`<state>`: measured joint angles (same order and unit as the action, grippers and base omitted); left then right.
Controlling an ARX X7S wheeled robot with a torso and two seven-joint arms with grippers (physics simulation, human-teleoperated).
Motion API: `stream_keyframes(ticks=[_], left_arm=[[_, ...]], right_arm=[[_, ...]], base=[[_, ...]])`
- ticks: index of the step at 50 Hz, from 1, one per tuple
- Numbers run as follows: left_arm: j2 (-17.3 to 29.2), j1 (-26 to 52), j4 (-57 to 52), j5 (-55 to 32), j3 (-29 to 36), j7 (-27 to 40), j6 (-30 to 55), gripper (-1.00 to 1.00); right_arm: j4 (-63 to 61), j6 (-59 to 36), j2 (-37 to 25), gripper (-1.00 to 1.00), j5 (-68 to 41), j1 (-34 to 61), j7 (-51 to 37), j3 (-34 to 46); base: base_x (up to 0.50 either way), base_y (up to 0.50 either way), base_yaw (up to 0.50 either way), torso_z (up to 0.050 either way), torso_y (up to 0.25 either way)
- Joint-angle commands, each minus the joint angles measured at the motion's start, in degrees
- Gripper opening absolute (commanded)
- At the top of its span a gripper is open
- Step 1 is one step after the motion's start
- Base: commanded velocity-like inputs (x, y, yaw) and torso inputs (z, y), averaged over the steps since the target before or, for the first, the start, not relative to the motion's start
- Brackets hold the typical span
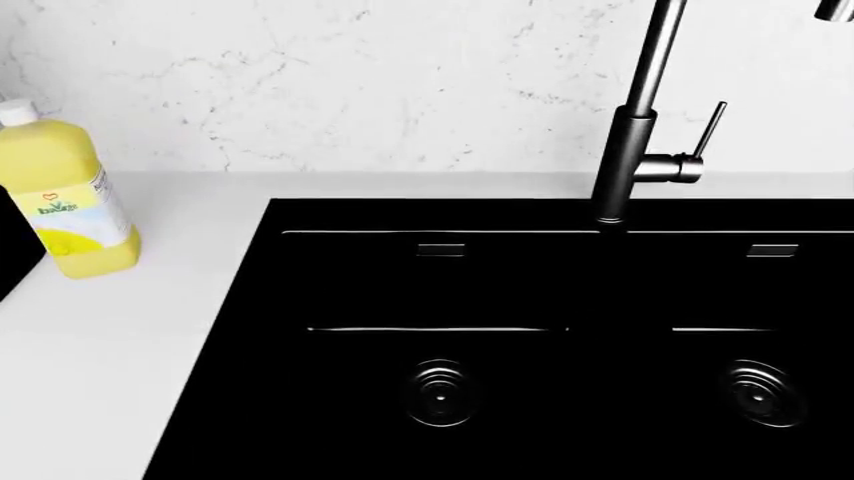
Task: Pick the honey bottle and canned food from the counter and place them in the cabinets closest to them.
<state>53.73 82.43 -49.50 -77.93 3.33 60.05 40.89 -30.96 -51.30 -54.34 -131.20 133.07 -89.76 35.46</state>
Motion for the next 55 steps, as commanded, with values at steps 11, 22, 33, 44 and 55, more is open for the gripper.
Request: stream_keyframes(ticks=[11,22,33,44,55], left_arm=[[-0.97,-0.45,0.70,-4.40,5.52,-1.94,-0.27,1.00],[-1.02,-0.51,0.48,-4.99,5.50,-1.55,-0.46,1.00],[-0.57,-0.54,0.27,-5.69,5.03,-1.22,-0.76,1.00],[-0.49,-0.45,0.46,-6.20,4.82,-1.21,-1.02,1.00],[-0.40,0.50,0.44,-6.97,4.98,-0.86,-0.81,1.00]], right_arm=[[15.15,-9.63,8.15,-1.00,0.31,1.93,-0.24,-2.89],[25.57,-20.98,16.86,-1.00,6.43,1.93,-0.24,-9.13],[34.35,-30.61,24.94,-1.00,13.89,1.93,-0.24,-15.97],[44.83,-27.79,26.10,-1.00,10.49,1.93,-0.24,-12.18],[52.43,-24.50,26.02,-1.00,6.73,1.93,-0.24,-7.89]], base=[[0.00,0.00,0.00,0.001,0.000],[0.00,0.00,0.00,0.002,0.000],[0.00,0.00,0.00,0.000,0.000],[0.00,0.00,0.00,0.001,0.000],[0.00,0.00,0.00,0.000,0.000]])
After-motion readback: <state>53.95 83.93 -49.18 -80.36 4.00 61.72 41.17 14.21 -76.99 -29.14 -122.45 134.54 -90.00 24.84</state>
